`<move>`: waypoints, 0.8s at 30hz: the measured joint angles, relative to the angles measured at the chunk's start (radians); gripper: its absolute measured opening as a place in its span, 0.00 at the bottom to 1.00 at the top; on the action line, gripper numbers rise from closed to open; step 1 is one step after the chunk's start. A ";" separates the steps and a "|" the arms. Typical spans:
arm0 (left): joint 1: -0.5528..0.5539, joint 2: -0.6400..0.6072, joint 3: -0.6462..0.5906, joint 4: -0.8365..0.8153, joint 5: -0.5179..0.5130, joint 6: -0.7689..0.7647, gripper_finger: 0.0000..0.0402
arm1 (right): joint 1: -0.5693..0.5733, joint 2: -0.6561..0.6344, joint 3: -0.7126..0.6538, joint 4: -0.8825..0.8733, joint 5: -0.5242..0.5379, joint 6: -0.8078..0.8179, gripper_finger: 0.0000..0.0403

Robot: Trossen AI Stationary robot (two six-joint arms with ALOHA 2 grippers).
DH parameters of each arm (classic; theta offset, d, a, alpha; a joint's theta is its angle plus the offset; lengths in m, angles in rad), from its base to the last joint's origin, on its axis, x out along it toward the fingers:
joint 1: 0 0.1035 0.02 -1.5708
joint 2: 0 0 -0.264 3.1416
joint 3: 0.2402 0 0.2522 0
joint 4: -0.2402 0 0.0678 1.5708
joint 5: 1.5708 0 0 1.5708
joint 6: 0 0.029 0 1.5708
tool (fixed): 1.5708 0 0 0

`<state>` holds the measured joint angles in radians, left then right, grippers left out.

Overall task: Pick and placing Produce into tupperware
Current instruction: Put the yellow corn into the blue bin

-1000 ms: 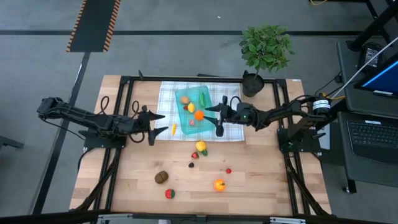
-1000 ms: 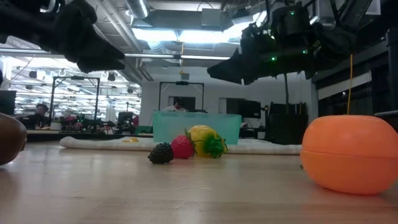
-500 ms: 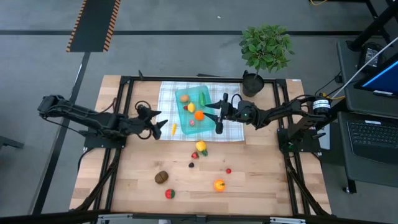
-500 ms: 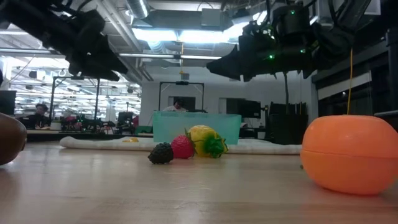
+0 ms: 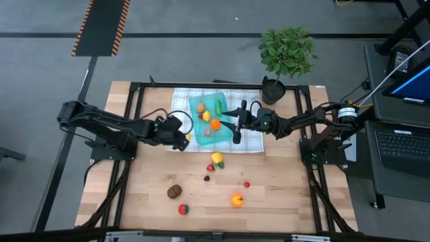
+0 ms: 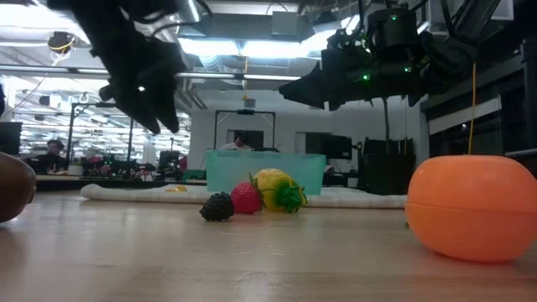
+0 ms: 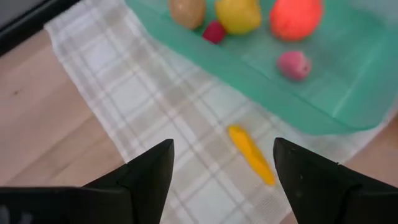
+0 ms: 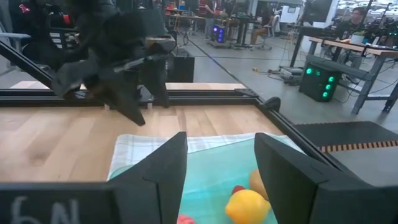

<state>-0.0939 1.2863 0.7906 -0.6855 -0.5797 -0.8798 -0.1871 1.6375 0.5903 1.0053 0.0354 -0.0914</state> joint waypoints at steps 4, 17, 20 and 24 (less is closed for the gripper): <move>0.003 0.094 0.063 -0.075 0.023 -0.068 0.66 | 0.000 0.000 0.000 -0.003 0.000 0.000 0.47; -0.047 0.263 0.127 -0.063 0.048 -0.113 0.66 | 0.000 0.000 0.000 -0.049 -0.002 -0.020 0.47; -0.047 0.265 0.127 -0.060 0.048 -0.115 0.66 | 0.000 0.000 0.000 -0.052 -0.002 -0.019 0.47; -0.048 0.265 0.127 -0.054 0.052 -0.115 0.66 | 0.000 0.000 0.000 -0.051 -0.002 -0.019 0.47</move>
<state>-0.1419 1.5509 0.9176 -0.7399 -0.5278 -0.9952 -0.1871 1.6375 0.5903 0.9538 0.0330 -0.1108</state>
